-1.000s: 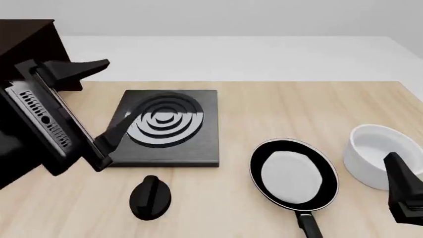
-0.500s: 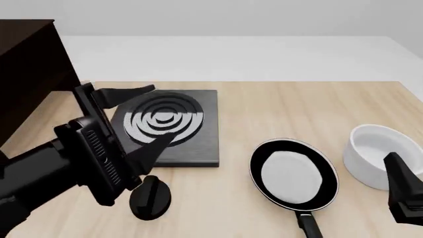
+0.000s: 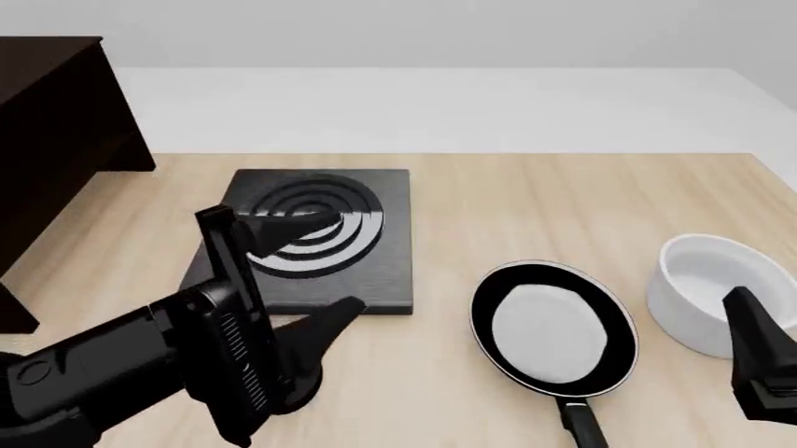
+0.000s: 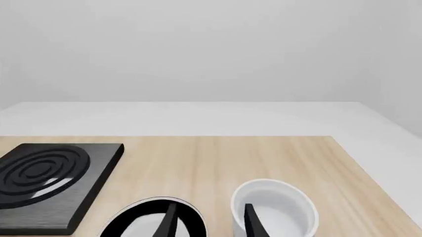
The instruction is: Put the frying pan under the cabinet shelf.
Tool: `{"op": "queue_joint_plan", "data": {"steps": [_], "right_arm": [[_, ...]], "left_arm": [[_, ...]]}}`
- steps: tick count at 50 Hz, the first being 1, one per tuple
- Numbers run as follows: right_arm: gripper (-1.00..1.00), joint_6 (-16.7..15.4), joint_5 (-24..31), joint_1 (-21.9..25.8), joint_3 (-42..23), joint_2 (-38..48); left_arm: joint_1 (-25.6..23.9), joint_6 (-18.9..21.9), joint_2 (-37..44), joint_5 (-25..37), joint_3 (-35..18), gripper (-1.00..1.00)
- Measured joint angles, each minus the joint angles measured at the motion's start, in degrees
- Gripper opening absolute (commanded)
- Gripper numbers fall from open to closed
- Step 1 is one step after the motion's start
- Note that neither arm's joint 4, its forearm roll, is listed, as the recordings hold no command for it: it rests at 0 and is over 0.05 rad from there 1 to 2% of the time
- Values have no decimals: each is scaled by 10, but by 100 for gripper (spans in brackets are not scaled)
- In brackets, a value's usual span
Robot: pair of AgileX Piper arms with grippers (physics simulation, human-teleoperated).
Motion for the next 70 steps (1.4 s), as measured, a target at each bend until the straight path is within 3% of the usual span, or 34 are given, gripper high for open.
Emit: {"op": "queue_joint_plan", "data": {"steps": [70], "right_arm": [[100, 0, 0, 0, 0, 0]], "left_arm": [[-125, 11, 197, -146, 36, 100]]}}
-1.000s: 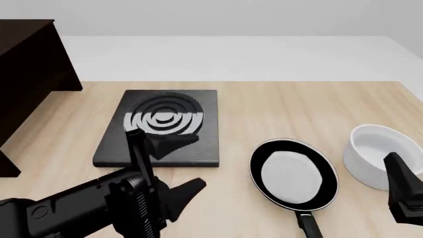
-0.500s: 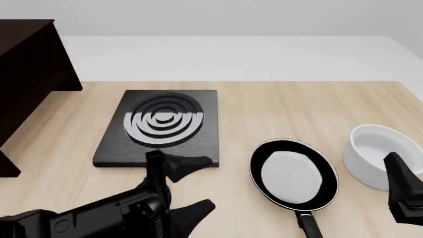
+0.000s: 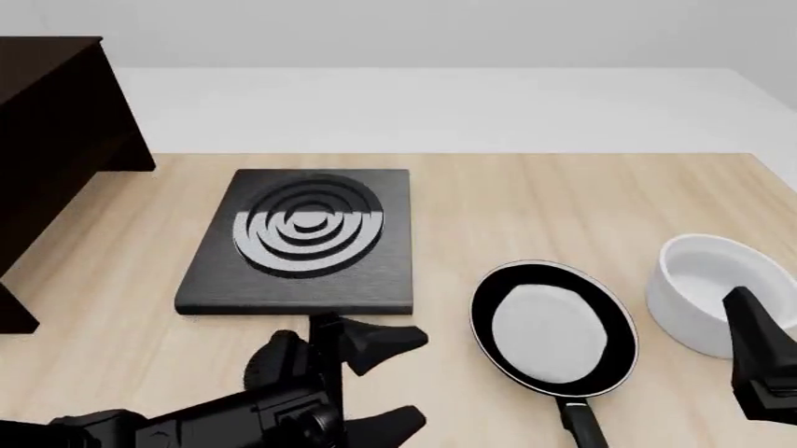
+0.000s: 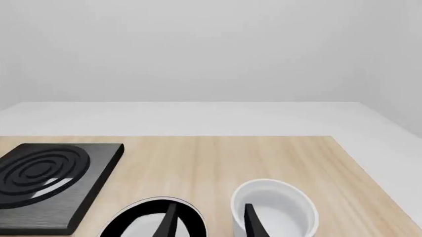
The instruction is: Put the frying pan under the cabinet shelf.
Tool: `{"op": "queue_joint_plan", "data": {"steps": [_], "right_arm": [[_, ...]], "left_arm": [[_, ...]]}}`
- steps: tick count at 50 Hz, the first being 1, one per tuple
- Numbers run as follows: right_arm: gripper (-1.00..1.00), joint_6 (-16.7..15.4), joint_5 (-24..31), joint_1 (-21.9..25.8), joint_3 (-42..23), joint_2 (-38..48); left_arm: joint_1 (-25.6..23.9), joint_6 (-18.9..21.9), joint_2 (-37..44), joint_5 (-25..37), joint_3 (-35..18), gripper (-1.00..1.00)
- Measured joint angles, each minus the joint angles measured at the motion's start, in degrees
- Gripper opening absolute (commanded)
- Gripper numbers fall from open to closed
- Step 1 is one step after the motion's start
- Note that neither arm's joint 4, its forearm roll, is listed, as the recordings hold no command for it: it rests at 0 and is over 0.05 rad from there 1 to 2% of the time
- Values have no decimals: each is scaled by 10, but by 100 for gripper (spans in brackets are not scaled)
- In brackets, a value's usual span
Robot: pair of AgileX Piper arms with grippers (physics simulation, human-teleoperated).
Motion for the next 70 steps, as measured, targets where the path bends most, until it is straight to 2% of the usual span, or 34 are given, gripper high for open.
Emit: {"op": "queue_joint_plan", "data": {"steps": [39, 70], "right_arm": [[100, 0, 0, 0, 0, 0], [100, 0, 0, 0, 0, 0]], "left_arm": [[-36, -7, 73, -38, -23, 100], [-62, -4, 129, -48, -60, 100]]}}
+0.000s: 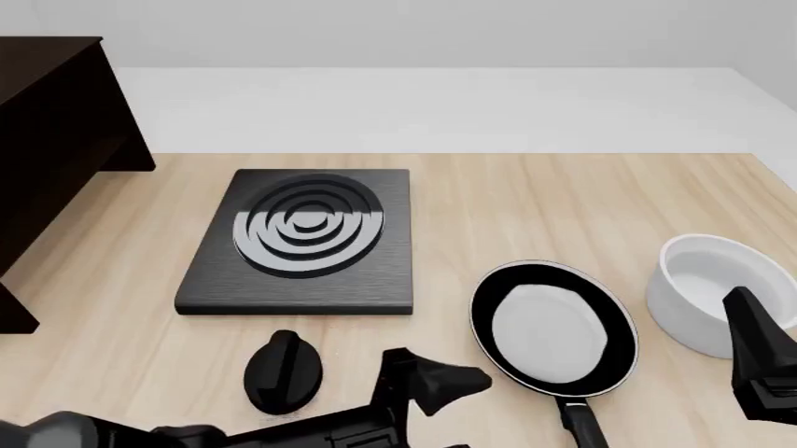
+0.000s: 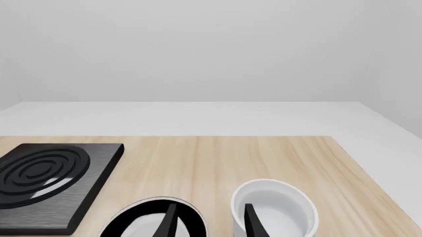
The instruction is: Put the frying pan under the cabinet shelf.
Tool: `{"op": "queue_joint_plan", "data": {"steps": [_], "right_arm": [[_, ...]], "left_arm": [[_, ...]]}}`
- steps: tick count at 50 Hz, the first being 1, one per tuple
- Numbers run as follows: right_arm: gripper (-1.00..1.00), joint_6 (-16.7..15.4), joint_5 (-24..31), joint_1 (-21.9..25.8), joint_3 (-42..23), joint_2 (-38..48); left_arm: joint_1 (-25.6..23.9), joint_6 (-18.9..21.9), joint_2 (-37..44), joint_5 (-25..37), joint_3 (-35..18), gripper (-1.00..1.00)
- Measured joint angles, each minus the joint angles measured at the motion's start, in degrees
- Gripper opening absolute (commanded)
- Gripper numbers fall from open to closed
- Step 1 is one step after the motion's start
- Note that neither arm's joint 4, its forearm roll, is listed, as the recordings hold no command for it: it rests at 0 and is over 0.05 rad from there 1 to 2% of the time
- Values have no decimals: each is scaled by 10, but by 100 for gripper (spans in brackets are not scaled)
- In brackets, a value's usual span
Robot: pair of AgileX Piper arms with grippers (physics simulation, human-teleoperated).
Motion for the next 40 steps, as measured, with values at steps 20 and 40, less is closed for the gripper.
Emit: {"op": "queue_joint_plan", "data": {"steps": [20, 40], "right_arm": [[100, 0, 0, 0, 0, 0], [100, 0, 0, 0, 0, 0]], "left_arm": [[-21, -1, 39, 0, -26, 100], [-35, -5, 76, -5, -54, 100]]}}
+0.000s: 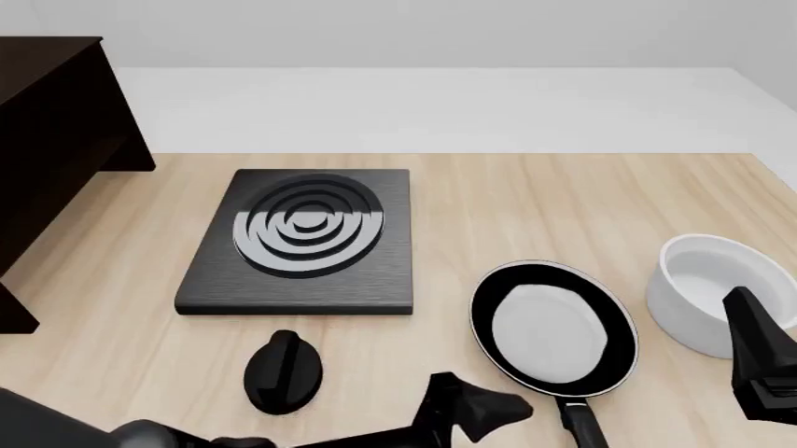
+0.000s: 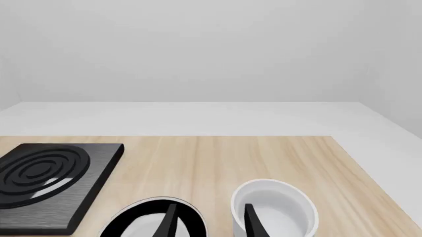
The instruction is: Put the frying pan under the cabinet shelf.
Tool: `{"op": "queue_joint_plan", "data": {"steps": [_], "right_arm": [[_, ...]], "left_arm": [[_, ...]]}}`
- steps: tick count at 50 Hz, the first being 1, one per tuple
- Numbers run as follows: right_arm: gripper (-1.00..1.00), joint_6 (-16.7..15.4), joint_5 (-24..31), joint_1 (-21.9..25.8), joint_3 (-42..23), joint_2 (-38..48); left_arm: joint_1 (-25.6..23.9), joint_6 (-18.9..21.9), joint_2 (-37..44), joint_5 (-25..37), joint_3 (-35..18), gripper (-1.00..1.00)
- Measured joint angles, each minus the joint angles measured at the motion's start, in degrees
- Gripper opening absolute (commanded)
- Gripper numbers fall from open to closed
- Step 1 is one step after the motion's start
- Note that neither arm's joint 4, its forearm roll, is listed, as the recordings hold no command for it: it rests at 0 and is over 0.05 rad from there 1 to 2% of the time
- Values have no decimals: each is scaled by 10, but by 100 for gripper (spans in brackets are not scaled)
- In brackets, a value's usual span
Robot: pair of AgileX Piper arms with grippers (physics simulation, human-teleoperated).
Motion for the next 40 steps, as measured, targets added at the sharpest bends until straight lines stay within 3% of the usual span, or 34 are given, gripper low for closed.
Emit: {"op": "queue_joint_plan", "data": {"steps": [40], "right_arm": [[100, 0, 0, 0, 0, 0]], "left_arm": [[-29, 2, 61, 14, -59, 100]]}}
